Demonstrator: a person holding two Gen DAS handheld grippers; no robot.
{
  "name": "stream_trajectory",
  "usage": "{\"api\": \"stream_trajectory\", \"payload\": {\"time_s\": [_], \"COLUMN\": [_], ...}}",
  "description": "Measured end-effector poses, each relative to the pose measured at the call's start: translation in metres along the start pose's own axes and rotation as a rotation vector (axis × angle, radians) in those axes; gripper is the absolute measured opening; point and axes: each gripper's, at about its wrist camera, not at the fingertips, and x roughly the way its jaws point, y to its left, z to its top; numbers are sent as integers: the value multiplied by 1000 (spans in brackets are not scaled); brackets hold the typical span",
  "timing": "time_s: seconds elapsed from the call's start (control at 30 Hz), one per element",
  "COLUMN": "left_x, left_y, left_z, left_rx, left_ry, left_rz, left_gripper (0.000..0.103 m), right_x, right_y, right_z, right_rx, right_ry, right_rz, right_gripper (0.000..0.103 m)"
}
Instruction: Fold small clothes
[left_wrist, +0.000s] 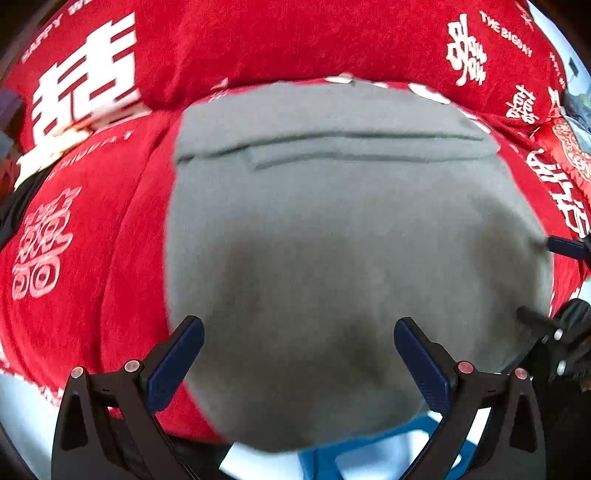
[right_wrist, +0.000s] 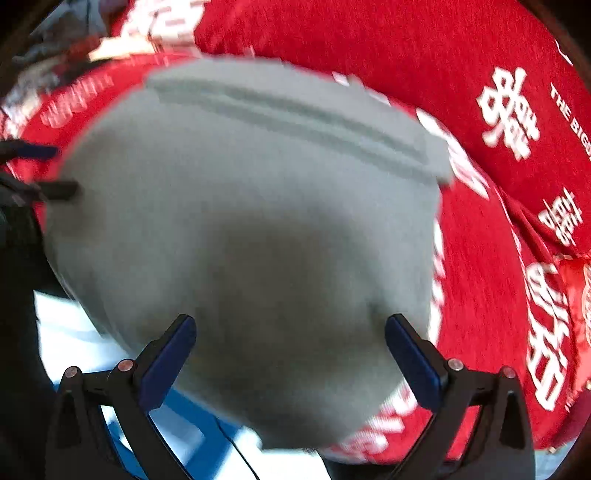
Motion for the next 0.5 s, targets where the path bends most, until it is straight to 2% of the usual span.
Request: {"api": "stream_trajectory", "payload": {"time_s": [0.07,0.1,0.17,0.27,0.37,0.5], "left_x": [20,32,27,26,23,28], "left_y": [-3,-6,-5,1,3,3], "left_z": [5,1,-5,-24,-36,-30], "left_rx": [26,40,43,43,28,0], "left_ry": [59,104,54,67,50,59], "left_rz": [13,18,18,19,15,33], "left_gripper": [103,103,103,103,103,103], "right_x": [9,19,40,37,28,27], "right_y": [10,14,21,16,20,23], "right_z": [15,20,20,15,-3,-26], "right_rx": [-22,-45,-78,-46,-105,-146], "right_ry": [-8,18,72,32,-3,-107], "right_rz": [28,14,-8,59,53,26], "right_gripper": [102,102,102,102,102,102]}}
